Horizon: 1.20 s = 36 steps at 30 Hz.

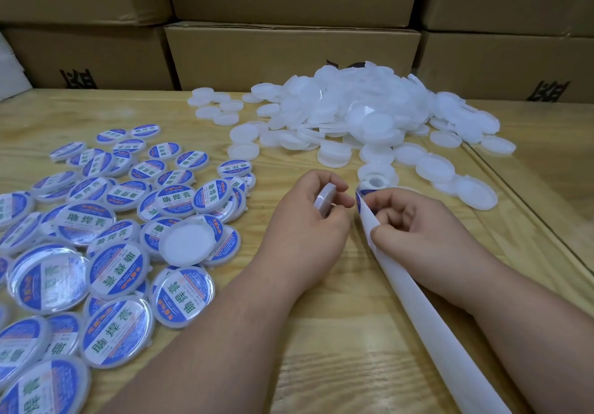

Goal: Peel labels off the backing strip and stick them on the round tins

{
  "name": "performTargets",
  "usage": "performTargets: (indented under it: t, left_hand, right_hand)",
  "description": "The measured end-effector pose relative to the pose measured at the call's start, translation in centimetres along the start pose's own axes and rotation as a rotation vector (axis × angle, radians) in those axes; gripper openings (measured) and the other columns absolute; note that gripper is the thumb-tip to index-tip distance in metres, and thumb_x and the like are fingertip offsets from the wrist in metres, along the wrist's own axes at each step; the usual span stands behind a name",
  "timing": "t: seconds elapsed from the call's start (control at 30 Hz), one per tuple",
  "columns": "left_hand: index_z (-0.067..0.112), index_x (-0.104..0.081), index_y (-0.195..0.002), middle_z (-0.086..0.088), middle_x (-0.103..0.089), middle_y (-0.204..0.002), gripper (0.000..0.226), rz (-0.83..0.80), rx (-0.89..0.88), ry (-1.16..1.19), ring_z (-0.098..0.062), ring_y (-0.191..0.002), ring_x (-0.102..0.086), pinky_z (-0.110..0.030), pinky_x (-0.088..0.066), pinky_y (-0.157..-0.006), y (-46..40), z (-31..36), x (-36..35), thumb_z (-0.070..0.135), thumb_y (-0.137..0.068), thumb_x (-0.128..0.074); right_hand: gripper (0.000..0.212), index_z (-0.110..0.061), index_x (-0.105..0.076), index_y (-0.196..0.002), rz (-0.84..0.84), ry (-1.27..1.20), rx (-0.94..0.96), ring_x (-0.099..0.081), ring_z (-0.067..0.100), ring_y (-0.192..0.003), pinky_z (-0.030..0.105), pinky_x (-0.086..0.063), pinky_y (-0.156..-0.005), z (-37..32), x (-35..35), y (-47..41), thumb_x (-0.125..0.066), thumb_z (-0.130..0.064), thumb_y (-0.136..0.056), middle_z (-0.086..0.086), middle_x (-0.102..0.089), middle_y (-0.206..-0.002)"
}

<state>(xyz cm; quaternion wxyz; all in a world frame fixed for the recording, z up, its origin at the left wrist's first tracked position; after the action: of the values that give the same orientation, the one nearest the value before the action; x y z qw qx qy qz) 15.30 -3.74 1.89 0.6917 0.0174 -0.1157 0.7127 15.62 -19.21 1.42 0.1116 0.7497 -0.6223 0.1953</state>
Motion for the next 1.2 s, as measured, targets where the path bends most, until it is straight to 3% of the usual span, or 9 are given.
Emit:
performTargets:
  t: [0.13,0.3,0.4,0.57,0.7,0.87,0.97,1.07,1.2]
  left_hand:
    - [0.041,-0.058,-0.091,0.024,-0.07,-0.098,0.032,0.019,-0.006,0.023,-0.001,-0.056,-0.055,-0.015,-0.043,-0.047,0.0,0.1,0.1,0.009,-0.089,-0.057]
    - [0.041,-0.059,-0.092,0.023,-0.07,-0.101,0.031,0.005,-0.001,0.015,-0.008,-0.057,-0.054,-0.024,-0.046,-0.049,0.1,0.2,0.1,0.011,-0.09,-0.057]
    - [0.04,-0.058,-0.092,0.025,-0.071,-0.101,0.029,-0.024,-0.008,0.046,-0.004,-0.065,-0.061,-0.018,-0.047,-0.051,0.2,0.4,-0.2,0.011,-0.09,-0.06]
    - [0.037,-0.059,-0.091,0.017,-0.072,-0.098,0.026,-0.048,-0.006,0.08,-0.016,-0.081,-0.072,-0.028,-0.058,-0.071,0.1,0.2,-0.6,0.014,-0.088,-0.071]
    - [0.037,-0.061,-0.092,0.014,-0.072,-0.094,0.027,-0.048,-0.007,0.084,-0.016,-0.079,-0.071,-0.02,-0.054,-0.062,0.1,0.2,-0.5,0.015,-0.085,-0.075]
    - [0.035,-0.061,-0.093,0.012,-0.071,-0.085,0.025,-0.06,-0.027,0.07,-0.004,-0.067,-0.061,-0.013,-0.046,-0.058,0.0,0.2,-0.5,0.019,-0.085,-0.077]
    - [0.036,-0.061,-0.091,0.012,-0.069,-0.08,0.024,-0.079,-0.019,0.112,-0.002,-0.066,-0.059,-0.012,-0.045,-0.056,0.1,0.2,-0.5,0.024,-0.084,-0.081]
    - [0.035,-0.062,-0.091,0.012,-0.068,-0.08,0.024,-0.109,-0.02,0.118,0.0,-0.066,-0.059,-0.011,-0.045,-0.057,0.1,0.1,-0.6,0.025,-0.084,-0.082]
    - [0.035,-0.063,-0.092,0.014,-0.069,-0.081,0.022,-0.133,-0.037,0.082,-0.002,-0.068,-0.06,-0.014,-0.048,-0.06,0.1,0.1,-0.6,0.023,-0.085,-0.08]
  right_hand:
    - [0.048,-0.038,-0.066,-0.112,-0.039,-0.051,-0.001,-0.045,0.012,-0.061,0.027,-0.039,-0.06,0.0,0.0,0.0,-0.05,-0.022,-0.07,0.002,-0.05,-0.068]
    - [0.057,-0.056,-0.071,-0.098,-0.093,-0.181,0.004,-0.043,0.009,-0.056,0.018,-0.035,-0.05,-0.9,-0.2,0.3,-0.047,-0.016,-0.066,0.0,-0.056,-0.07]
    - [0.06,-0.047,-0.074,-0.103,-0.129,-0.211,0.009,-0.037,0.01,-0.052,0.019,-0.03,-0.047,-1.0,-0.1,0.4,-0.046,-0.012,-0.064,0.0,-0.05,-0.065]
    - [0.026,-0.03,-0.077,-0.092,-0.055,-0.152,-0.009,-0.051,0.016,-0.063,0.031,-0.038,-0.061,-0.6,0.0,0.3,-0.06,-0.026,-0.073,0.0,-0.063,-0.066]
    - [0.016,-0.027,-0.074,-0.084,-0.011,-0.108,0.012,-0.052,0.009,-0.062,0.026,-0.04,-0.059,-0.5,0.0,0.3,-0.068,-0.039,-0.076,-0.01,-0.063,-0.062]
    - [0.012,-0.024,-0.073,-0.082,-0.016,-0.151,0.015,-0.047,0.015,-0.064,0.03,-0.037,-0.061,-0.3,0.0,0.2,-0.065,-0.028,-0.075,0.0,-0.057,-0.065]
    - [0.024,-0.029,-0.076,-0.084,-0.024,-0.179,0.01,-0.043,0.009,-0.055,0.022,-0.036,-0.052,-0.1,0.2,0.2,-0.057,-0.019,-0.072,-0.006,-0.054,-0.059]
    - [0.02,-0.025,-0.075,-0.084,-0.032,-0.173,0.028,-0.041,0.006,-0.052,0.016,-0.034,-0.047,-0.3,0.1,0.3,-0.061,-0.011,-0.083,-0.008,-0.055,-0.058]
    - [0.04,-0.031,-0.073,-0.08,-0.016,-0.111,0.035,-0.039,0.007,-0.05,0.016,-0.033,-0.045,-0.1,0.1,0.3,-0.054,0.003,-0.093,-0.01,-0.054,-0.057]
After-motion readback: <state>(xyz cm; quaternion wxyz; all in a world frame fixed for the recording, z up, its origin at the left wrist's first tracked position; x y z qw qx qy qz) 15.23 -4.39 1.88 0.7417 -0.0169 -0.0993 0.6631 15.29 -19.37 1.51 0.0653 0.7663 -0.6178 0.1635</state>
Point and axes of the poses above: each hand's wrist, its own y-axis away from the middle knuckle, its own x-axis out of the back of the hand, z = x × y, the point moved 6 cm from there along -y, towards the middle knuckle
